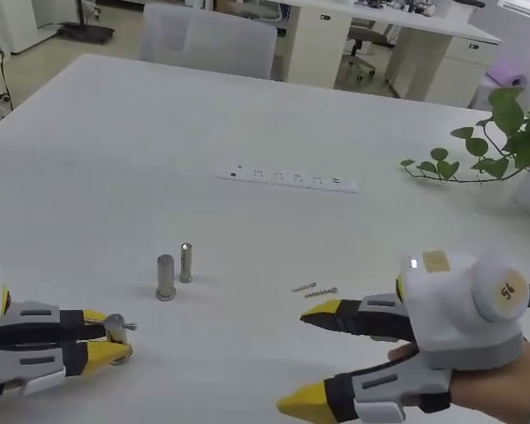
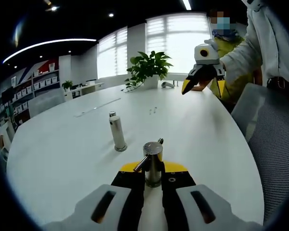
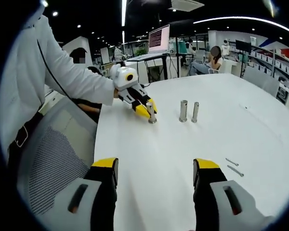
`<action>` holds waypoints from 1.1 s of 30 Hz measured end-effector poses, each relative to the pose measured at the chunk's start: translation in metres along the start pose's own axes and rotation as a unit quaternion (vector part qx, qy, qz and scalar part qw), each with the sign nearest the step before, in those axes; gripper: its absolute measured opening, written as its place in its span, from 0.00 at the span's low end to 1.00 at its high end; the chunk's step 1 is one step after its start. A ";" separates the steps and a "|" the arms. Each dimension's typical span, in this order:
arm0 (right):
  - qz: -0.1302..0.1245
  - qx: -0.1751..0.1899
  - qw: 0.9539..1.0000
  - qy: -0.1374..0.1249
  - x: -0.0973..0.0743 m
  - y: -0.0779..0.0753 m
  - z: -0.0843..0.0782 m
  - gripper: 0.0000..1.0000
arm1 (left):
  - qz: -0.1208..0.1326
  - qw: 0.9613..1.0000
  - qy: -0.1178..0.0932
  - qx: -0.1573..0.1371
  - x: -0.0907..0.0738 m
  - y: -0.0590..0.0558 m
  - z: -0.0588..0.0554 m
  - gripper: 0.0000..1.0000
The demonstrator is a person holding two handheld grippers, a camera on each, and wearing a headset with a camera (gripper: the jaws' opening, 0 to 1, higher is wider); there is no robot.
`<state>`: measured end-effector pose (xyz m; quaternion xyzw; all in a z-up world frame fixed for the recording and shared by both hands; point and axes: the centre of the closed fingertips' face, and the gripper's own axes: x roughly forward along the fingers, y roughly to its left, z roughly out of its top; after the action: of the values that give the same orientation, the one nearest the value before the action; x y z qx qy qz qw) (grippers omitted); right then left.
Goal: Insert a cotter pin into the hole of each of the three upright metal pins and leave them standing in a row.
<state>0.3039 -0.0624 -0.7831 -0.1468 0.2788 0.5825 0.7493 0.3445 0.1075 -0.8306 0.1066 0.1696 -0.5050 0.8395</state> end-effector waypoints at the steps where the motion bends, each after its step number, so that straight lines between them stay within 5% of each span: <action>1: -0.001 0.002 1.000 -0.001 -0.002 0.000 -0.001 0.65 | 0.001 1.000 0.000 0.002 -0.001 0.001 0.000 0.10; 13: -0.010 0.008 1.000 0.001 -0.007 -0.004 -0.004 0.65 | 0.004 1.000 0.001 0.000 -0.001 0.005 0.000 0.12; 21: -0.011 0.007 1.000 0.000 -0.007 -0.005 -0.003 0.65 | 0.011 1.000 -0.007 -0.017 -0.001 0.007 0.004 0.24; 33: -0.014 0.009 1.000 -0.003 -0.009 -0.006 -0.004 0.65 | 0.023 0.999 0.001 -0.022 -0.004 0.009 -0.003 0.21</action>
<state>0.3073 -0.0735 -0.7815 -0.1422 0.2798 0.5697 0.7596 0.3501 0.1155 -0.8321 0.0921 0.1791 -0.4816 0.8530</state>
